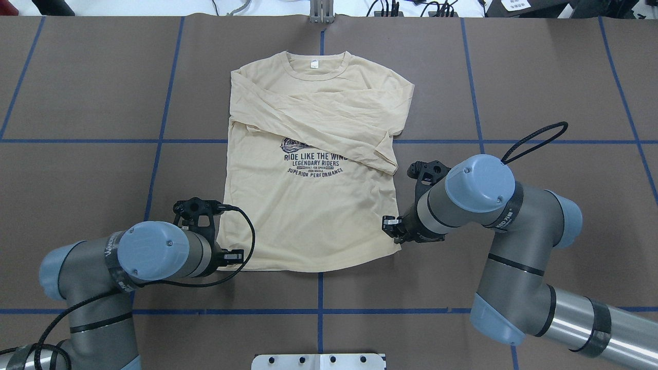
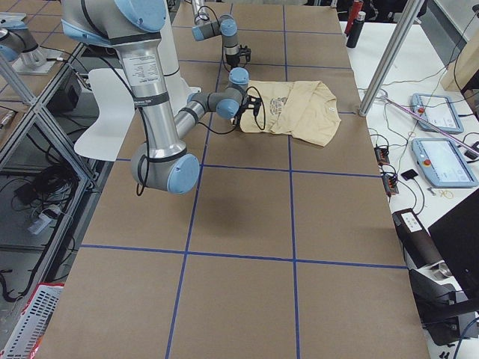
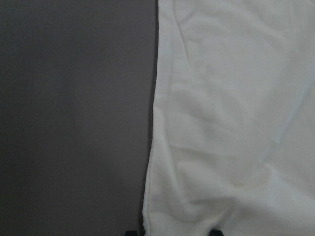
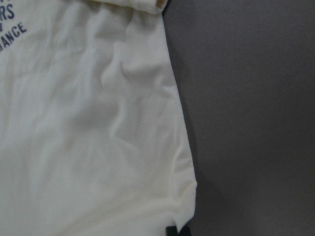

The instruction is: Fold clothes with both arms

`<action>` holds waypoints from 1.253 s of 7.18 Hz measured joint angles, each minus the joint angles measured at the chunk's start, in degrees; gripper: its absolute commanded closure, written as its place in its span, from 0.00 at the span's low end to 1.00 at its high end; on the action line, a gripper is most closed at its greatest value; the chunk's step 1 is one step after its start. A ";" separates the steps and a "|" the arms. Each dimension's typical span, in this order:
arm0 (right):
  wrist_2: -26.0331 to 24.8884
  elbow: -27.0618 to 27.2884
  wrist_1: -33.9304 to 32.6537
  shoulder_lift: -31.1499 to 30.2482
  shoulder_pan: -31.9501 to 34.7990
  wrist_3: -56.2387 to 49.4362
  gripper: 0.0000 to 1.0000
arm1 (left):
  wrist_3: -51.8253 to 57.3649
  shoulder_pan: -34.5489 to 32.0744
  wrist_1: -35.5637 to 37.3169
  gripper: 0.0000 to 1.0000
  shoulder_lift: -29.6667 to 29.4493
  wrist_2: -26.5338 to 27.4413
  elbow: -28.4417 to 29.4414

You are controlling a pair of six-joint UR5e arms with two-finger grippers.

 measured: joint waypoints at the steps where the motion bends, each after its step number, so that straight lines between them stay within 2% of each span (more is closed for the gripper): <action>1: 0.00 0.00 -0.01 -0.02 0.05 -0.01 1.00 | 0.27 -0.03 0.01 0.43 0.11 0.00 0.00; 2: 0.00 0.00 -0.01 -0.04 0.14 -0.01 1.00 | 0.40 -0.08 0.01 0.45 0.45 0.00 -0.06; 7: 0.02 -0.06 -0.01 -0.08 0.33 -0.01 1.00 | 0.47 -0.15 0.01 0.67 1.23 -0.08 -0.80; 9: 0.10 -0.03 -0.01 -0.13 0.38 -0.03 1.00 | 0.54 -0.15 0.01 0.83 1.23 -0.09 -0.95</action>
